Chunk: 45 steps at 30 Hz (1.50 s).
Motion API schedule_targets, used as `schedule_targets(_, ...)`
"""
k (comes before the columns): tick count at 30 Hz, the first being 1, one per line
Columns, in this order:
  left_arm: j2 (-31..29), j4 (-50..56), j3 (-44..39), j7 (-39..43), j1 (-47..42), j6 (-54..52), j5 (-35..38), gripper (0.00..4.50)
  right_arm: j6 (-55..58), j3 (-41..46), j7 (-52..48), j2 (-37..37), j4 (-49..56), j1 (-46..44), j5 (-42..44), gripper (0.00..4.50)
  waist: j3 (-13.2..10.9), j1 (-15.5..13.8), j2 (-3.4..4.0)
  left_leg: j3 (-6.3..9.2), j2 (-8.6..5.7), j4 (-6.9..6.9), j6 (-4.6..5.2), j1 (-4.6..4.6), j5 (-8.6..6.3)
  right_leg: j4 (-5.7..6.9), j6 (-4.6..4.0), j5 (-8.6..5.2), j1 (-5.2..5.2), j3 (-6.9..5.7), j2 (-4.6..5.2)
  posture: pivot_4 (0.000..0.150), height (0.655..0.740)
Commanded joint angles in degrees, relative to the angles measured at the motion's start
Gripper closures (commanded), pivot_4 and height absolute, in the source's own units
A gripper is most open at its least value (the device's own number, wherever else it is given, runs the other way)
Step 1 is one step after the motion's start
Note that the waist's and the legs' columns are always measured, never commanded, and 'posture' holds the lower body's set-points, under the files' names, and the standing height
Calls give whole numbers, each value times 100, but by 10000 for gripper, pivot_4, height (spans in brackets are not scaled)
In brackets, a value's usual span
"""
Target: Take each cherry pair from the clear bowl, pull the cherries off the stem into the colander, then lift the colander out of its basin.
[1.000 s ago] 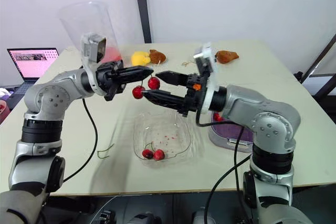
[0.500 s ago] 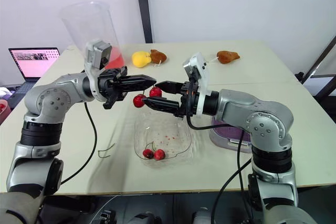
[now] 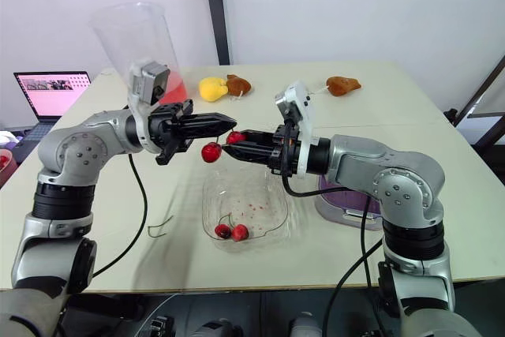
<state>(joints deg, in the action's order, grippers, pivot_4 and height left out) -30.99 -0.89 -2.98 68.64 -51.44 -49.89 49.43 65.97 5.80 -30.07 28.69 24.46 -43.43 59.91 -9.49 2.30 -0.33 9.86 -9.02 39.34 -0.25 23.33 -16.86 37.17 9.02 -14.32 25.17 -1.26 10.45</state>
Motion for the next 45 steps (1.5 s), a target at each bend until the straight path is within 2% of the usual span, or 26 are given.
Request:
schedule_targets(1,-5,140,-4,68,-106,42,34,45000,-77,52,41,26,139,-53,133,33002,0,0,0,0,0,0,0,0,0,0,0,0,0,0,0,1500,7400)
schedule_targets(18,11,49,22,99,-80,223,-59,45000,-64,-90,-315,879,280,698,1,33002,0,-14,-1,-2,0,0,0,0,0,-2,0,0,0,0,0,1500,7400)
schedule_targets(22,54,75,-22,-4,-41,277,-51,45000,-129,256,-688,1582,131,836,-124,33002,0,-70,-1,-2,-1,1,0,0,0,-5,0,0,-2,-1,1,1500,7400)
schedule_targets(26,161,80,-123,-93,44,555,-111,45000,-807,372,-1482,2975,-618,1015,-1149,33002,0,-180,-1,-8,-5,12,3,1,-1,-10,0,0,-4,-1,4,1500,7400)
schedule_targets(31,233,141,-147,-70,160,809,-182,45000,-2339,-360,-2388,4221,-1650,1470,-2881,33002,0,-156,-1,-13,-5,18,4,1,-2,-10,0,0,-4,-2,4,1500,7400)
schedule_targets(36,236,243,-17,-50,320,963,-326,45000,-2908,-659,-2812,4172,-1980,1787,-3442,33002,-1,-121,1,-23,-1,14,4,0,-2,-9,1,0,3,1,6,1500,7400)
schedule_targets(42,164,458,-32,-77,481,795,-237,45000,-3011,-748,-3014,4078,-1973,2015,-3750,33002,-1,-172,1,-22,-1,17,4,2,-2,-11,1,0,1,1,6,1500,7400)
schedule_targets(45,149,506,-48,-91,527,782,-228,45000,-2881,-704,-3173,4004,-1915,1973,-3694,23261,-1,-170,1,-20,-1,21,4,2,-2,-11,1,0,-1,1,6,1500,7400)
